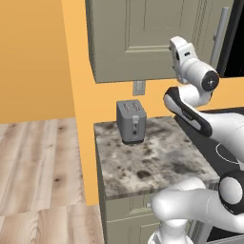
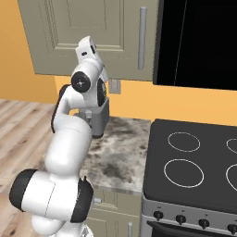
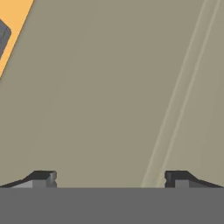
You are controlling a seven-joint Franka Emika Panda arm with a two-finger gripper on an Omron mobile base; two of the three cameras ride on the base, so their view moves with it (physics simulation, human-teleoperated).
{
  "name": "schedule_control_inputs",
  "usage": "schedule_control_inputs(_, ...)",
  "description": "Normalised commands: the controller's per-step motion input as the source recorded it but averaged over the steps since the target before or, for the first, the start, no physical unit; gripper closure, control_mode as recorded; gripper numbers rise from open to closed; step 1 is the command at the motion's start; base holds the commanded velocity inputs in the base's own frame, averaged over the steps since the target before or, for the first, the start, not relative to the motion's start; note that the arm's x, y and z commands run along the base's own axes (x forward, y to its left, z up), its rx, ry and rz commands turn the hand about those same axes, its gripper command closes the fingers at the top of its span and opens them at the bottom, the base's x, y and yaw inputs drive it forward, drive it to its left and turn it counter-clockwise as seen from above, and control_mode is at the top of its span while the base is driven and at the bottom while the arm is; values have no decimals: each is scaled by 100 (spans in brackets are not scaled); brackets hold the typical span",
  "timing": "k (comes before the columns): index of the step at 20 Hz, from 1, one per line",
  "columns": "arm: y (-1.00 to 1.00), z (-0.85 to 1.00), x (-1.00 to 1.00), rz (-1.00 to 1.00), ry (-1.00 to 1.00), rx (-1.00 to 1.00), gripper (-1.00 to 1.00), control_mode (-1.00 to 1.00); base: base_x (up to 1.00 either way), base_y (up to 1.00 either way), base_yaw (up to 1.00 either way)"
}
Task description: Pick the kiwi from the counter and place it in the cabinet. Then close the cabinet.
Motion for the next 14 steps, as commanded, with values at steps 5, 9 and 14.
schedule_control_inputs(5,-13,0,0,8,4,-1,-100,-100,0,0,0)
schedule_control_inputs(9,-11,0,0,5,5,-2,-100,-100,0,0,0)
schedule_control_inputs(14,-8,6,0,1,13,-3,-100,-100,0,0,0)
